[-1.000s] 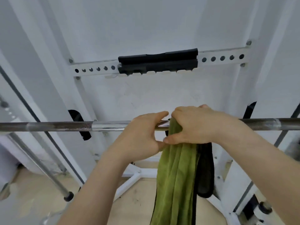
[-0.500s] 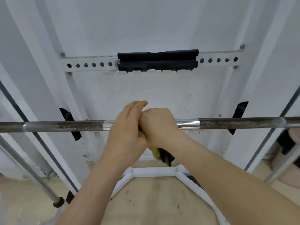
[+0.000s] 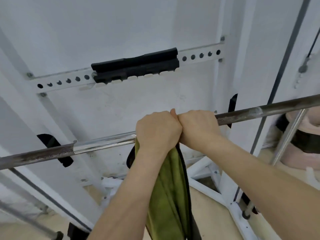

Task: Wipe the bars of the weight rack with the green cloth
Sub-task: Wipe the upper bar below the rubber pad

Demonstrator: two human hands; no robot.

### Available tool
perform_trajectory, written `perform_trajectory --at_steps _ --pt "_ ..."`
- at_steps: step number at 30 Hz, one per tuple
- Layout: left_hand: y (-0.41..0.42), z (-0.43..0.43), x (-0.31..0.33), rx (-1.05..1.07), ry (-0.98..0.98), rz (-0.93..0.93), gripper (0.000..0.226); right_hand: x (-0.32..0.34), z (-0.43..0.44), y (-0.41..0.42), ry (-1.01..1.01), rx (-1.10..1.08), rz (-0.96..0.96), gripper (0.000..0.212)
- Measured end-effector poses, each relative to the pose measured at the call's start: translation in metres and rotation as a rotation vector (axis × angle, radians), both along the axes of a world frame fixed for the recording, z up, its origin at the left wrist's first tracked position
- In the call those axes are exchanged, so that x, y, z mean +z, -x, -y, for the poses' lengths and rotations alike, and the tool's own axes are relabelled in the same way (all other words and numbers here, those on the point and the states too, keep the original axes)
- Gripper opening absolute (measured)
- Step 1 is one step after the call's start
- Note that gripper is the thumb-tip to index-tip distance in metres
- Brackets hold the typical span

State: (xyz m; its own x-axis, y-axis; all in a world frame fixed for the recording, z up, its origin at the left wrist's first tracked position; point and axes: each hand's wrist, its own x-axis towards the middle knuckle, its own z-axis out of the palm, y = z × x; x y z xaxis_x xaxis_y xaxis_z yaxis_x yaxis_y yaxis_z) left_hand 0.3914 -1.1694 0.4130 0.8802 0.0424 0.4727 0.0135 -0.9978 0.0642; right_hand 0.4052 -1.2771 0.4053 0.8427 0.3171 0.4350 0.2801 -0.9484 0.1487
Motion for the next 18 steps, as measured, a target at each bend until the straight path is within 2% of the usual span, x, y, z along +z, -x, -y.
perform_trajectory --at_steps 2,5,6,10,12,16,18 --pt "-0.001 0.008 -0.006 0.007 0.047 0.08 0.051 -0.001 0.004 -0.003 -0.015 0.027 0.002 0.012" --pt "0.009 -0.012 -0.017 -0.103 -0.066 0.205 0.04 0.0 0.005 -0.004 0.042 0.096 -0.01 0.026" --pt "0.012 -0.028 -0.017 -0.091 -0.1 0.169 0.039 0.001 0.007 -0.004 0.051 0.113 -0.012 0.029" --pt "0.025 -0.118 -0.007 0.237 0.067 0.085 0.035 0.002 0.008 -0.005 0.074 0.104 -0.041 0.023" --pt "0.032 -0.139 -0.003 0.318 0.095 0.079 0.036 0.002 0.006 -0.004 0.073 0.097 -0.059 0.021" --pt "0.016 -0.085 -0.009 0.214 -0.06 0.105 0.036 0.0 0.003 -0.003 0.046 0.095 -0.052 0.021" --pt "0.009 -0.041 -0.016 0.118 -0.145 0.17 0.034 0.002 0.004 -0.002 0.039 0.107 -0.042 0.027"
